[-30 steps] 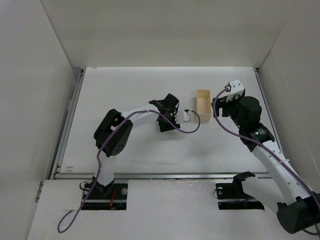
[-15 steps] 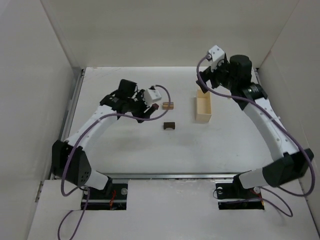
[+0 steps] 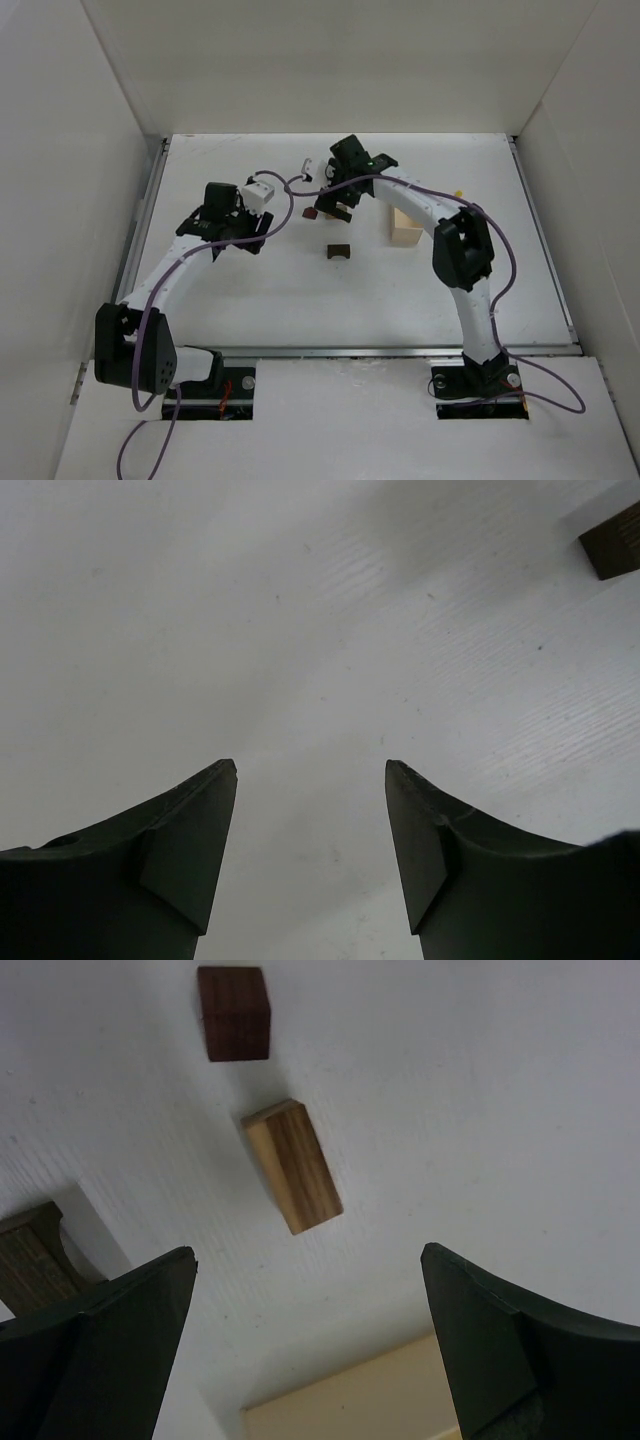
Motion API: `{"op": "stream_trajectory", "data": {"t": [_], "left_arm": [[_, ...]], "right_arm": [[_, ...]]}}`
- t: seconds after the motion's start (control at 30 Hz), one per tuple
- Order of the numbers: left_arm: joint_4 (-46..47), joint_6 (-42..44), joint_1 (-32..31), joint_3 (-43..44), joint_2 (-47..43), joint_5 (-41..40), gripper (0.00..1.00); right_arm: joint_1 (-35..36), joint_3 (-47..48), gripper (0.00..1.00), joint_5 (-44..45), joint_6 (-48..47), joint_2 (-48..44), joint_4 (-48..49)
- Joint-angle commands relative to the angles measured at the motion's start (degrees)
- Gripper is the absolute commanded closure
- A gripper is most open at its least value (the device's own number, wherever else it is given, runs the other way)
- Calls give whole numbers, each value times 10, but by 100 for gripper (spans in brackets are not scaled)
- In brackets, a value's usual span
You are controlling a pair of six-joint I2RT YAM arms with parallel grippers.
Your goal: Build the wood block tower
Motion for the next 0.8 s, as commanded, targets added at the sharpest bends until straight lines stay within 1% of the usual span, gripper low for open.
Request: {"op": "stream_trajectory", "data": {"t": [0.0,0.2,0.37,0.43,0.47,0.6,0.63,0.67,0.73,0.77], "left_arm": [[31,-18,0,-11,-24,-35,42],[31,-12,0,-11,-12,-52,42],[31,0,0,-11,4,-62,42],[31,0,6,-6,10,-68,42],[31,0,6,-6,10,-68,42],[31,0,6,6,22,-68,42],[31,5,6,6,22,-68,42],[31,5,6,6,22,-73,42],[31,5,11,11,27,-73,42],[31,5,11,11,27,-73,42]], "right_arm": [[11,49,0,6,-49,10,-27],[16,63,0,11,-44,66,-11],[16,63,4,-31,-44,84,-11],[16,69,8,-50,-44,90,-16],[16,69,8,-55,-44,97,-17],[5,86,14,-101,-44,116,-24],[5,86,17,-107,-38,116,-24],[-1,86,25,-112,-38,121,-24],[-6,86,31,-112,-38,121,-24],[-6,80,33,-106,-33,121,-24]]}}
